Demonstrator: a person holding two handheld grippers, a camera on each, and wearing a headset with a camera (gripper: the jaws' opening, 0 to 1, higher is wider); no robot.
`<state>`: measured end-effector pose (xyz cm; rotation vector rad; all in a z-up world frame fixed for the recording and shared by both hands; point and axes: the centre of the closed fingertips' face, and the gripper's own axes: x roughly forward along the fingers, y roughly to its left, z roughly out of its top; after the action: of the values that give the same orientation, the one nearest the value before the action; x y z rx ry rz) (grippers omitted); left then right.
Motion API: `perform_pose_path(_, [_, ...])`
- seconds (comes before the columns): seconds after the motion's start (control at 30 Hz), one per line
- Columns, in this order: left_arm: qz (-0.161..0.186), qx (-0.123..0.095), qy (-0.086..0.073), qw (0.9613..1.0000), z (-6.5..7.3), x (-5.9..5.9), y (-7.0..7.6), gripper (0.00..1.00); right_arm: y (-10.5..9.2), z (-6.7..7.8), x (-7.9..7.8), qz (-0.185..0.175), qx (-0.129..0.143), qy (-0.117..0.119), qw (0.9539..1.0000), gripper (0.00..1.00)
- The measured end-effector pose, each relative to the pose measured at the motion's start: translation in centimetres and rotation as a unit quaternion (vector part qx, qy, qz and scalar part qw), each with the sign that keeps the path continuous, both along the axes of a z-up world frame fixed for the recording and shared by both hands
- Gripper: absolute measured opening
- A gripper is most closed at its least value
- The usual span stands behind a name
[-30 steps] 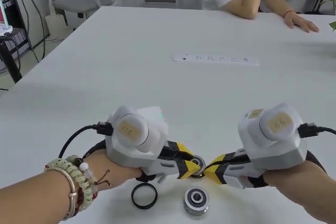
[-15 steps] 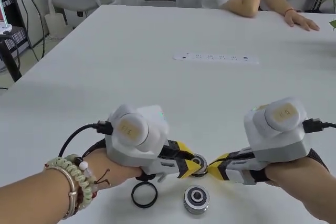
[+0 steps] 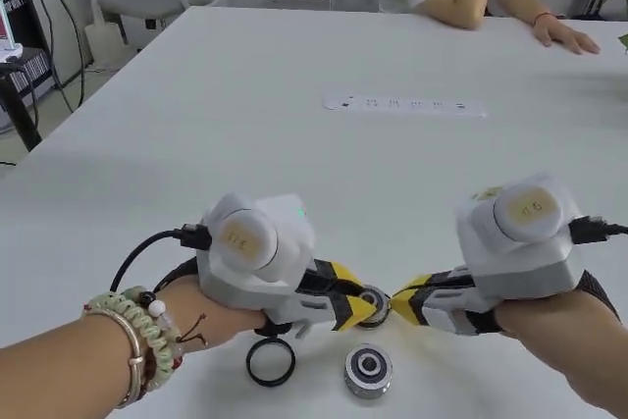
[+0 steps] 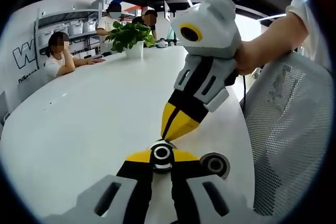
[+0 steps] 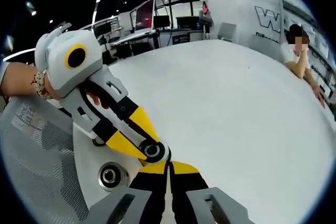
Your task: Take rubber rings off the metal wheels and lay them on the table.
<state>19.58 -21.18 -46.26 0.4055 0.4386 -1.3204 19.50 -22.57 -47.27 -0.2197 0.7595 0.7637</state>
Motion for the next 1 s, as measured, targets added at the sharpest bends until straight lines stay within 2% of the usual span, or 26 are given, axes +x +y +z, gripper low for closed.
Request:
perform_pose_path(0.07, [0.0, -0.001, 0.0, 1.0, 0.0, 0.0, 0.0, 0.07, -0.2, -0.2, 0.2, -0.001, 0.0, 0.004, 1.0, 0.0])
perform_pose_path(0.13, [0.0, -0.001, 0.0, 1.0, 0.0, 0.0, 0.0, 0.07, -0.3, -0.3, 0.2, -0.016, 0.018, 0.017, 0.9996, 0.0])
perform_pose_path(0.23, [-0.002, -0.001, 0.0, 1.0, 0.0, -0.1, 0.0, 0.07, -0.3, -0.4, 0.1, -0.031, 0.05, 0.044, 0.9973, 0.0])
perform_pose_path(0.27, [-0.003, -0.001, 0.0, 1.0, 0.0, -0.1, -0.1, 0.07, -0.4, -0.6, -0.1, -0.04, 0.064, 0.064, 0.9951, 0.0])
perform_pose_path(0.3, [-0.005, -0.001, 0.0, 1.0, 0.0, -0.2, -0.1, 0.07, -0.5, -0.6, -0.1, -0.046, 0.072, 0.074, 0.9936, 0.0])
perform_pose_path(0.33, [-0.007, -0.001, 0.0, 1.0, 0.0, -0.3, -0.1, 0.07, -0.5, -0.5, -0.2, -0.059, 0.091, 0.09, 0.99, 0.0])
perform_pose_path(0.43, [-0.01, -0.001, -0.001, 0.9999, 0.0, -0.3, -0.2, 0.07, -0.4, 0.1, -0.2, -0.084, 0.132, 0.118, 0.9806, 0.0])
perform_pose_path(0.53, [-0.015, -0.001, -0.001, 0.9999, 0.0, -0.5, -0.2, 0.07, -0.3, 0.0, -0.6, -0.099, 0.153, 0.144, 0.9726, 0.0])
perform_pose_path(0.63, [-0.017, -0.002, -0.002, 0.9999, 0.0, -0.5, -0.2, 0.07, -0.1, 0.2, -0.8, -0.134, 0.197, 0.181, 0.9543, 0.0])
perform_pose_path(0.67, [-0.017, -0.002, -0.001, 0.9999, 0.0, -0.6, -0.2, 0.07, -0.1, 0.3, -0.8, -0.134, 0.201, 0.183, 0.953, 0.0])
perform_pose_path(0.73, [-0.018, -0.002, -0.001, 0.9998, 0.0, -0.6, -0.2, 0.07, -0.1, 0.3, -0.9, -0.149, 0.217, 0.198, 0.9441, 0.0])
perform_pose_path(0.8, [-0.021, -0.004, -0.001, 0.9998, 0.0, -0.6, -0.3, 0.07, -0.1, 0.2, -1.2, -0.154, 0.228, 0.211, 0.938, 0.0])
perform_pose_path(0.83, [-0.022, -0.005, -0.001, 0.9997, 0.0, -0.7, -0.3, 0.07, 0.0, 0.4, -1.3, -0.163, 0.242, 0.221, 0.9304, 0.0])
perform_pose_path(0.87, [-0.023, -0.005, -0.001, 0.9997, 0.1, -0.7, -0.3, 0.07, 0.1, 0.4, -1.3, -0.167, 0.251, 0.225, 0.9265, 0.0])
perform_pose_path(0.9, [-0.024, -0.007, -0.001, 0.9997, 0.1, -0.7, -0.3, 0.07, 0.0, 0.4, -1.3, -0.176, 0.262, 0.233, 0.9201, 0.0])
perform_pose_path(0.93, [-0.025, -0.01, -0.001, 0.9996, 0.0, -0.7, -0.3, 0.07, 0.0, 0.4, -1.4, -0.173, 0.267, 0.234, 0.9187, 0.0])
perform_pose_path(1.0, [-0.028, -0.022, -0.001, 0.9994, 0.0, -0.7, -0.2, 0.07, 0.0, 0.2, -1.4, -0.183, 0.279, 0.239, 0.9118, 0.0])
